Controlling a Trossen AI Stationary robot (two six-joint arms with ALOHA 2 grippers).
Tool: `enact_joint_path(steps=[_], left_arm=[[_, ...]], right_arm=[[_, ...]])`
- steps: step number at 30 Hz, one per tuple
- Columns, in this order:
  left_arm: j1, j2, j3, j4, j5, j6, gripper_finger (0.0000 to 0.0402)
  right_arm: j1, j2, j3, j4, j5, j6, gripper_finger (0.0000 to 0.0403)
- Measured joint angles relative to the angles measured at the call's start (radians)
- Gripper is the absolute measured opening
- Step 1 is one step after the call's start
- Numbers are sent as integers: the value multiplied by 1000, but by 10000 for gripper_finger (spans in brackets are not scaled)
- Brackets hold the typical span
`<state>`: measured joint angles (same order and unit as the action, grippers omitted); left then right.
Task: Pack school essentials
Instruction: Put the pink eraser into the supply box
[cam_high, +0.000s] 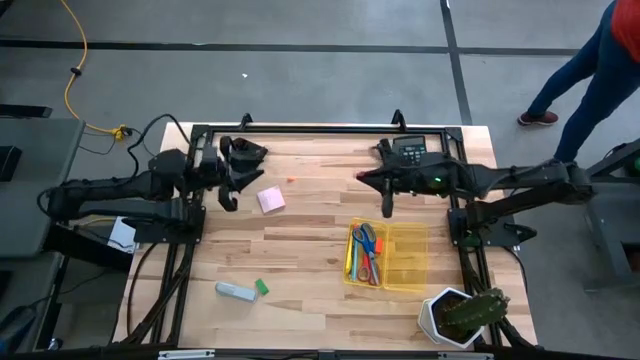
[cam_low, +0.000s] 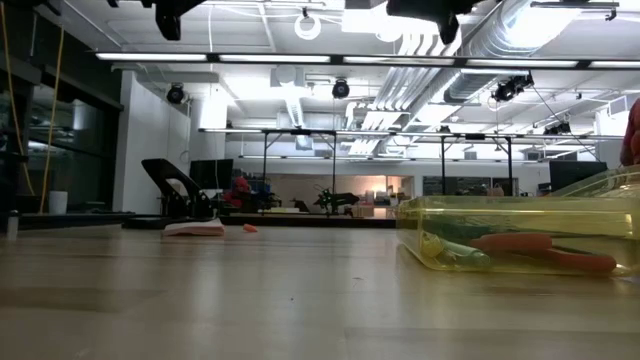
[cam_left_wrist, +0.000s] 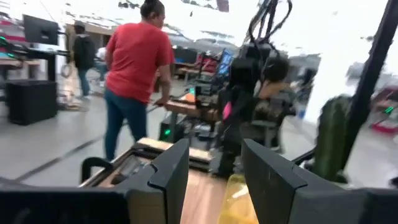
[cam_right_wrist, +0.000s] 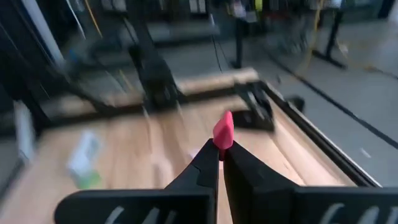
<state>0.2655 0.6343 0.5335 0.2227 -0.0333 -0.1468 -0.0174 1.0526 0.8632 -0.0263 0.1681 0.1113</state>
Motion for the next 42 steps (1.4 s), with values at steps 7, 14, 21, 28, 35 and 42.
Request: enact_joint_path(steps=[7,14,21,28,35,42], left_arm=[[-178,89,0,31,-243,117,135],[-210,101,0,44,-268,116,135],[-209,100,0,44,-268,116,135],[-209,101,0,44,-267,114,135],[-209,101,0,44,-266,113,135],[-209,101,0,44,-266,113,135]], right_arm=[[0,-68,-113,166,-31,25,0],[-4,-62,-113,86,-105,41,0],[102,64,-113,-206,-256,226,0],[232,320,-113,-202,-303,249,0],[249,490,-113,-99,-302,310,0],[248,513,-113,-98,-302,344,10]])
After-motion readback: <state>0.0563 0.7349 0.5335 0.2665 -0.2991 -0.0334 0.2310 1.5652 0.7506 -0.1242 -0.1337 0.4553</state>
